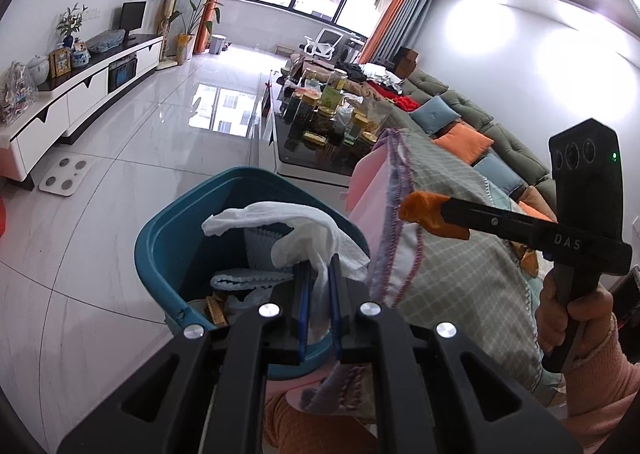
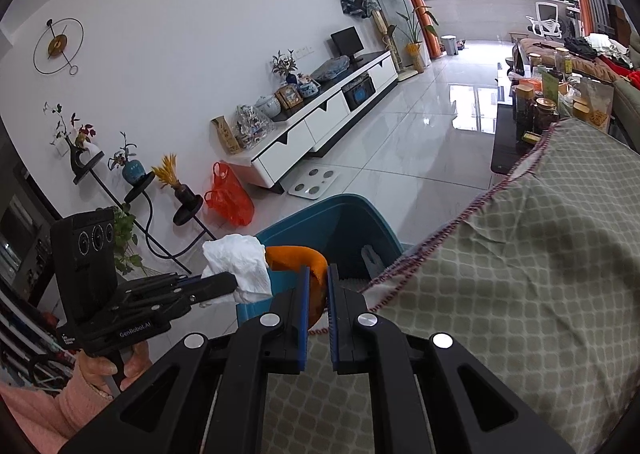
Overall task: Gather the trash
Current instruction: 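Carry the plastic bag and orange peel over the teal bin, then open both grippers to drop the plastic bag and orange peel into the bin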
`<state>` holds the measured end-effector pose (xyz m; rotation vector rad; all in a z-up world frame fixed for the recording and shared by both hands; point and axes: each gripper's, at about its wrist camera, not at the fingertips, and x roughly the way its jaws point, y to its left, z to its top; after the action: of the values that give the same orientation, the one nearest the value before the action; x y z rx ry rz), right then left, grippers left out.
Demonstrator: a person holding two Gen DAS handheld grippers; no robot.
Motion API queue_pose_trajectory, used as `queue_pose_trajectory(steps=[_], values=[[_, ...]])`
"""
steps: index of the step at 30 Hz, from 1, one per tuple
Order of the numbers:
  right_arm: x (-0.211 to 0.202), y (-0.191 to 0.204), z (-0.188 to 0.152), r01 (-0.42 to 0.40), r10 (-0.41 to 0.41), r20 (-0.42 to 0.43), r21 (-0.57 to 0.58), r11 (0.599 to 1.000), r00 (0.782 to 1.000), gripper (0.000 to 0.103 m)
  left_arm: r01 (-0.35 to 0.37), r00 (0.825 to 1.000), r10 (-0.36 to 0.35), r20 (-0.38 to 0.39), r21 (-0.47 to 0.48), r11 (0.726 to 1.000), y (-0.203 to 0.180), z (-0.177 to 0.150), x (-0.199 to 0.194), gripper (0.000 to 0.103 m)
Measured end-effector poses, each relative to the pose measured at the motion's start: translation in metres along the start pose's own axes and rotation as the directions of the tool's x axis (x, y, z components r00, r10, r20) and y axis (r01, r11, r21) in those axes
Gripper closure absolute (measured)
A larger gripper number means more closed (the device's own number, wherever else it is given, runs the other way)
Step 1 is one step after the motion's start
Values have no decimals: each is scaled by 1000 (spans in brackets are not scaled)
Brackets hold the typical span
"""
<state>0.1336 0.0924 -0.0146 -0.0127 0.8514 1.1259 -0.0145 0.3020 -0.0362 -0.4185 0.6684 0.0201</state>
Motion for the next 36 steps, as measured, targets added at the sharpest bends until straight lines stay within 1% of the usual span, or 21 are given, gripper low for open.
queue_pose_trajectory(steps=[10,15,23,24,25,26,27,28,30,33,36], values=[[28,4,7,12,-12,-46,-1,1000,999,95,-35,999,34,-32,-13,999,6,-1,15,93],[43,8,12,18,-19,-70,-1,1000,997,95,-48,998,46,-48,-36,998,12,-2,25,92],[64,6,12,31,-29,-115,20,999,993,92,-51,997,46,-63,-75,996,21,-2,36,92],[66,5,12,32,-29,-119,31,999,993,90,-47,997,41,-65,-84,995,22,-2,37,89],[68,4,12,30,-25,-120,39,999,992,84,-44,997,38,-68,-93,995,24,-2,39,86],[68,3,12,31,-26,-118,46,998,993,78,-44,997,38,-69,-97,994,24,-2,40,84],[68,6,12,33,-27,-117,49,998,993,78,-45,997,38,-71,-97,994,24,-2,41,80],[67,7,12,32,-27,-115,50,998,993,78,-45,997,38,-73,-96,994,24,-2,43,73],[65,6,11,32,-26,-113,51,998,993,78,-47,997,40,-73,-99,994,25,-3,45,65],[61,5,10,25,-20,-106,53,998,994,78,-36,997,30,-76,-86,996,24,-5,48,61],[56,3,8,20,-14,-100,54,998,995,78,-29,997,23,-76,-83,996,23,-7,50,61]])
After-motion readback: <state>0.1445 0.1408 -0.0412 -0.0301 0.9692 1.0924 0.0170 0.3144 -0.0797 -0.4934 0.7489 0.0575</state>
